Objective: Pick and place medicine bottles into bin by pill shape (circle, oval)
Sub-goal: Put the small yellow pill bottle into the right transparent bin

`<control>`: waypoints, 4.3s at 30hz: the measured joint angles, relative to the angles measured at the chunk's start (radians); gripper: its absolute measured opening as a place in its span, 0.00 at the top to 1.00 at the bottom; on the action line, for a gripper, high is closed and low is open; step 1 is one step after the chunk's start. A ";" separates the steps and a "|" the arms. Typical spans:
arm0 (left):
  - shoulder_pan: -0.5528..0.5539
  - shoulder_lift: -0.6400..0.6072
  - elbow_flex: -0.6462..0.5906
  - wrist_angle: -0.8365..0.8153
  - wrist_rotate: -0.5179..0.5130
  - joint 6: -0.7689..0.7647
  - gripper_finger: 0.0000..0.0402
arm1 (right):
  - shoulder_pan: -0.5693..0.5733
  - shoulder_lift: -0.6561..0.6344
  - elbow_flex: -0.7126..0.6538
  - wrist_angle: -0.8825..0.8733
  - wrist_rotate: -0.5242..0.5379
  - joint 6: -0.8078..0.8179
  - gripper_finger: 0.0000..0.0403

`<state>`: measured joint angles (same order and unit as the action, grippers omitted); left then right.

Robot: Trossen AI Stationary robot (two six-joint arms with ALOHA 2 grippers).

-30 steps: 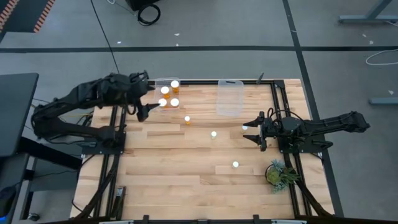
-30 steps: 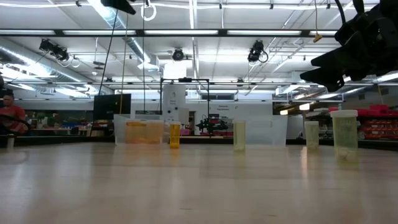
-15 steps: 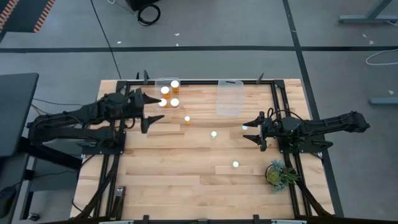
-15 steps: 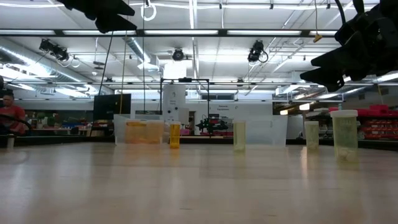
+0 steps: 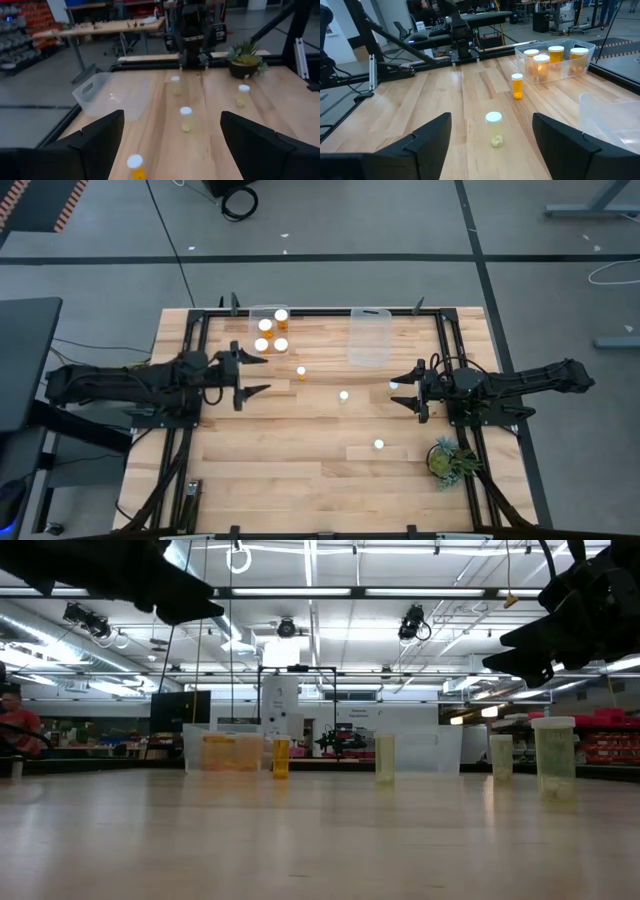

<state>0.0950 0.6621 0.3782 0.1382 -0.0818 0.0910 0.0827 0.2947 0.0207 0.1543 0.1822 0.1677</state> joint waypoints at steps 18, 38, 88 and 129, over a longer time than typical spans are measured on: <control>-0.011 -0.209 -0.192 0.133 0.000 0.097 0.15 | 0.000 0.000 0.000 0.000 0.000 0.000 0.29; -0.009 -0.458 -0.307 0.071 0.000 0.078 0.15 | 0.000 0.000 0.000 0.000 0.000 0.000 0.29; -0.010 -0.518 -0.307 -0.093 0.001 0.048 0.15 | -0.005 0.502 0.324 0.392 0.222 0.103 0.29; -0.010 -0.518 -0.307 -0.105 0.000 0.025 0.15 | -0.255 1.260 1.252 -0.500 0.075 0.159 0.29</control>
<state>0.0855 0.1436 0.0711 0.0330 -0.0814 0.1162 -0.1720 1.5544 1.2727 -0.3458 0.2575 0.3262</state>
